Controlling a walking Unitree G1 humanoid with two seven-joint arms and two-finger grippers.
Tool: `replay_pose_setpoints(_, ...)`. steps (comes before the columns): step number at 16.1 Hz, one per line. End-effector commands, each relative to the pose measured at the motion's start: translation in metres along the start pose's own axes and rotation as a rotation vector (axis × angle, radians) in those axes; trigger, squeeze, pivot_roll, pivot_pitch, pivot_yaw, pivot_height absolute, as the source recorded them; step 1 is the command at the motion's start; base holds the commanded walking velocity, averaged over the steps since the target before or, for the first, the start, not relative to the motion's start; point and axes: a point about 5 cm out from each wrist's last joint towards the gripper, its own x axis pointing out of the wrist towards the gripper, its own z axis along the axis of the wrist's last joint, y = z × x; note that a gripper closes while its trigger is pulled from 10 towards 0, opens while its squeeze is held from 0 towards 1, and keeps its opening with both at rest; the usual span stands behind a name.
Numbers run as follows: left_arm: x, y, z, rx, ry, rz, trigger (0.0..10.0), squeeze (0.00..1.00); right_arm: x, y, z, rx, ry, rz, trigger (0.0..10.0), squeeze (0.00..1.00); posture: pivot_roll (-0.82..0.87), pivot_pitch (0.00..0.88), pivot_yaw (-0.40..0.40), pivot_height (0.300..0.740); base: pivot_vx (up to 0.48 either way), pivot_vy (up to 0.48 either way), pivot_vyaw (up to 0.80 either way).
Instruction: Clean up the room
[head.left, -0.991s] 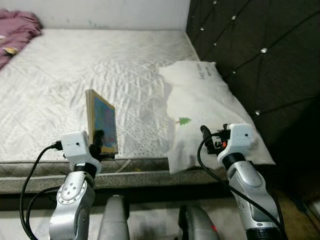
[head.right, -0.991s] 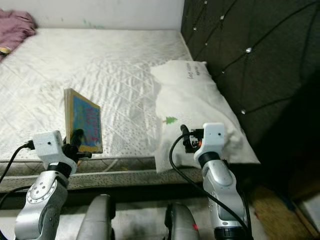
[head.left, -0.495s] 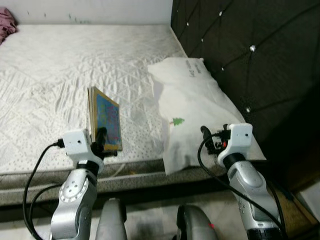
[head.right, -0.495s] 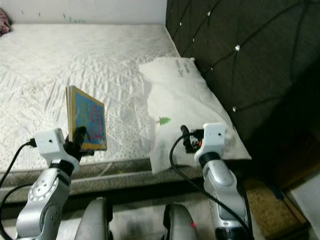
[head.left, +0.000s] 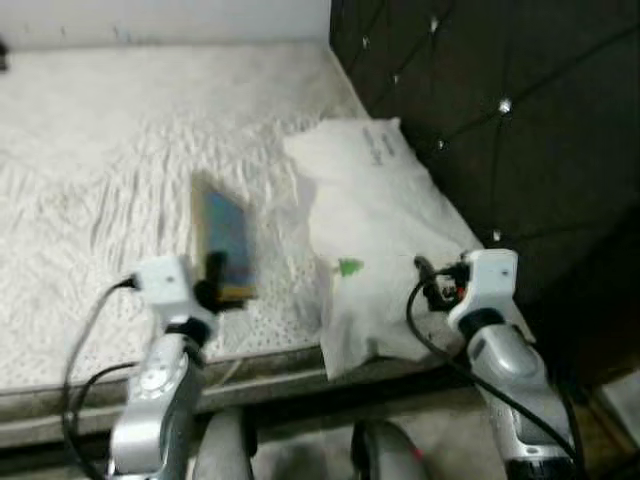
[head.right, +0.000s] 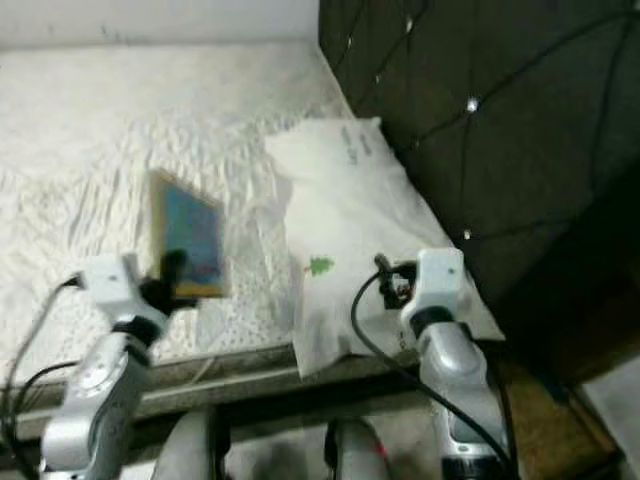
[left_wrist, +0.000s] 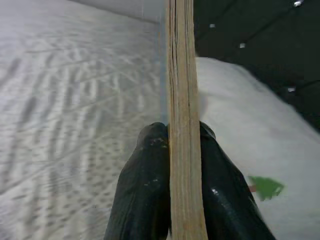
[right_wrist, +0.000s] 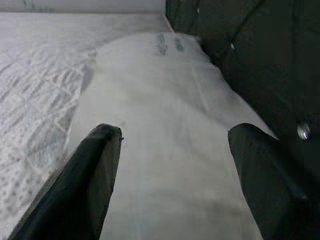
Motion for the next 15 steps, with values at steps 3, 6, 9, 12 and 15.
replay_pose_setpoints(3, -0.002, 0.010, 0.003, -0.036, 0.018, 0.047, 10.0, 0.00, 0.002, 0.010, 0.005, 0.006, -0.018, 0.034, 10.0, 0.00, -0.02, 0.085, -0.034, 0.639, 0.000, 0.000, 0.00)
replay_pose_setpoints(6, 0.004, 0.010, -0.006, -0.138, 0.110, 0.068, 10.0, 0.00, -0.001, 0.009, 0.007, 0.007, -0.030, 0.030, 10.0, 0.00, -0.03, 0.098, -0.035, 0.614, 0.000, 0.000, 0.00)
replay_pose_setpoints(9, 0.009, 0.012, -0.012, -0.148, 0.176, 0.067, 10.0, 0.00, -0.003, 0.005, 0.007, -0.030, -0.021, 0.040, 10.0, 0.00, -0.03, 0.101, -0.038, 0.579, 0.000, 0.000, 0.00)
replay_pose_setpoints(12, 0.014, 0.025, -0.012, -0.153, 0.190, 0.121, 10.0, 0.00, -0.011, -0.006, 0.005, -0.039, -0.005, 0.044, 10.0, 0.00, -0.04, 0.110, -0.042, 0.575, 0.000, 0.000, 0.00)
replay_pose_setpoints(15, 0.028, 0.033, -0.007, -0.182, 0.178, 0.171, 10.0, 0.00, -0.018, -0.012, 0.004, -0.053, 0.006, 0.032, 10.0, 0.00, -0.05, 0.120, -0.041, 0.575, 0.000, 0.000, 0.00)
